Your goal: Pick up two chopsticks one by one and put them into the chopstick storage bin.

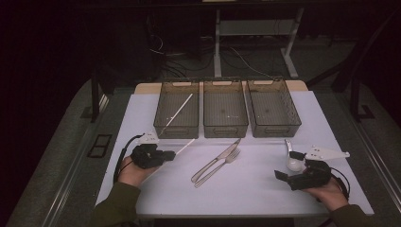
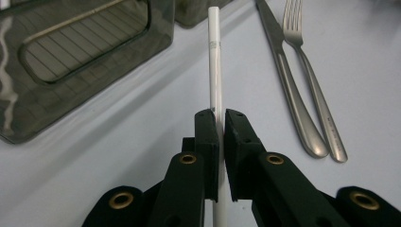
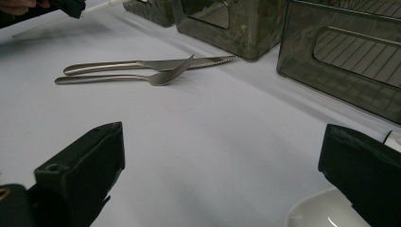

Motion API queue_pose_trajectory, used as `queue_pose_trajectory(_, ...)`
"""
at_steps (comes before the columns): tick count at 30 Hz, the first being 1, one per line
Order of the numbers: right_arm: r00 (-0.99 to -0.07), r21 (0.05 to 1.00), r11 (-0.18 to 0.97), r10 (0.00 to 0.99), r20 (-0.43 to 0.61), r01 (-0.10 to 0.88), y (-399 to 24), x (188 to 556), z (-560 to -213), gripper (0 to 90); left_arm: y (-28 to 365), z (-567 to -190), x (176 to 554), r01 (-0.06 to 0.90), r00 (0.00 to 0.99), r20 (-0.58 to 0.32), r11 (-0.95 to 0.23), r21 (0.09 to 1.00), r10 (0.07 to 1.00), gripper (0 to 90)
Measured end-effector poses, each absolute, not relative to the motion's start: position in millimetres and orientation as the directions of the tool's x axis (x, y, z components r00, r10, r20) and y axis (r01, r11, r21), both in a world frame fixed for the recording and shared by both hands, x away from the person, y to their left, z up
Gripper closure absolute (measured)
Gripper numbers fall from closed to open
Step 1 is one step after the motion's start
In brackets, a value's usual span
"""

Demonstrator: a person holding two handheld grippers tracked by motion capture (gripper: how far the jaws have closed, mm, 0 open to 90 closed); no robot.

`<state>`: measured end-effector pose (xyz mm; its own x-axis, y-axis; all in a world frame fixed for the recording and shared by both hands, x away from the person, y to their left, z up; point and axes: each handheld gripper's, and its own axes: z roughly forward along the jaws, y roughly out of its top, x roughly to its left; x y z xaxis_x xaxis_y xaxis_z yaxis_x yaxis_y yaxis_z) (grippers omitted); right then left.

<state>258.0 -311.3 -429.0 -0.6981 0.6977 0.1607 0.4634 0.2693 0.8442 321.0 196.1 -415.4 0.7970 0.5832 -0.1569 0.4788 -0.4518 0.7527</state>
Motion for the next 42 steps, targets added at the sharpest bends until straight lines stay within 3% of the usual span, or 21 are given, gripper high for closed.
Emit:
queue_pose_trajectory(21,-0.695,0.844,0.268,0.701,0.161,0.466,-312,259,-429,1.2,201,-391,324,0.43,0.793,-0.144,-0.378,0.82,0.591,83.8)
queue_pose_trajectory(42,-0.691,0.843,0.261,0.704,0.166,0.47,-312,259,-429,1.2,178,-336,365,0.343,0.805,-0.074,-0.36,0.867,0.589,83.8)
